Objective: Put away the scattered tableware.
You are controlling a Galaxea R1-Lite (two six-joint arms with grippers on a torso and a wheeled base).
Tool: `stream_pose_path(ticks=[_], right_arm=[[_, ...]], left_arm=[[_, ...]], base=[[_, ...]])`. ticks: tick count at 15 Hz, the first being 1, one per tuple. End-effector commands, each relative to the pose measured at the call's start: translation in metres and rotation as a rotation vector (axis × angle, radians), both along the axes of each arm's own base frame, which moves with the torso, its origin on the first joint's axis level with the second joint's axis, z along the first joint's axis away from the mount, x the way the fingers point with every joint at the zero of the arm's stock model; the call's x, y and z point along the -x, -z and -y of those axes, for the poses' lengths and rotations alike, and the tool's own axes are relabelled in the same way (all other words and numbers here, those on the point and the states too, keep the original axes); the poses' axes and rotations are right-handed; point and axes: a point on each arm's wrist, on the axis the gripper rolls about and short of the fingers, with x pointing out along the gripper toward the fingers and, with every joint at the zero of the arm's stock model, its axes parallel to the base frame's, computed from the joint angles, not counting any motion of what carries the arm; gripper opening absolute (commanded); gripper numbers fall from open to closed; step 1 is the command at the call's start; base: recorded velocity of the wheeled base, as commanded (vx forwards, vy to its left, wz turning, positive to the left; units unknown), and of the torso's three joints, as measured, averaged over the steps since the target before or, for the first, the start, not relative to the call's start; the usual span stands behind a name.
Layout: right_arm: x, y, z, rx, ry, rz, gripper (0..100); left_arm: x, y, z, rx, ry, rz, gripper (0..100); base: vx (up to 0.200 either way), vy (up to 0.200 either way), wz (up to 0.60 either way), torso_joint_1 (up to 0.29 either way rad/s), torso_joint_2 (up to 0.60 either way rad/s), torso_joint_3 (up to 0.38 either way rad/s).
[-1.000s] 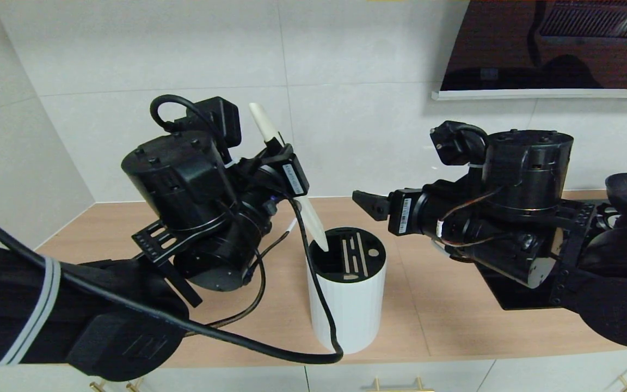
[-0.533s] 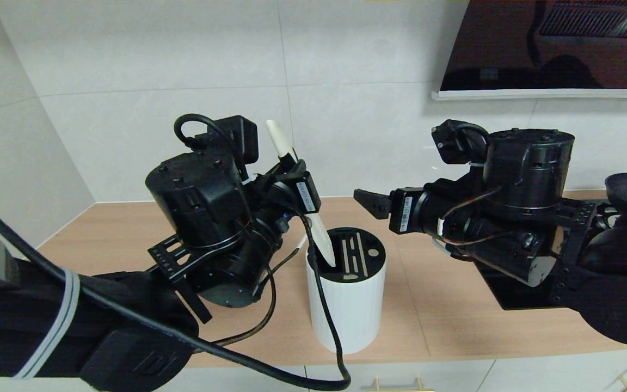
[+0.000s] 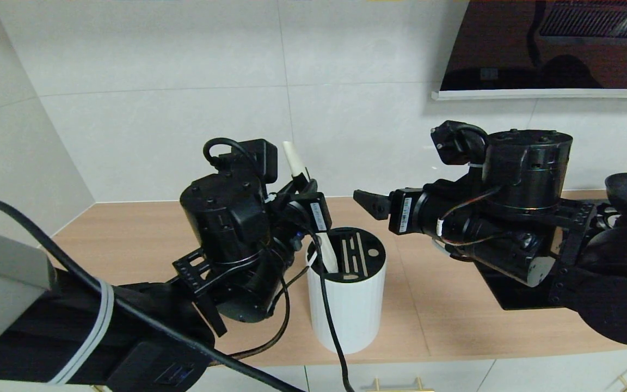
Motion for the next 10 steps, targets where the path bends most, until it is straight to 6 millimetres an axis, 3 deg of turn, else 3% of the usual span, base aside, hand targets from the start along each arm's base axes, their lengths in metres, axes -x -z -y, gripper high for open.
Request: stream_pose_path(ticks=[1,10], right_arm=[[-0.001,0.001,-0.001,0.001,-0.001,-0.002,100],[-0.001,0.002,-0.001,0.003,-0.001,-0.004,100]], left_arm=[[-0.001,0.008,0.003,-0.013,0.005,-0.019,0],[-0.004,0.042,0.021,-0.021,0.030,-0.102,0]], base=[[0.000,0.000,0.00,0.000,0.00,0.000],[0.000,0.000,0.00,0.000,0.00,0.000]])
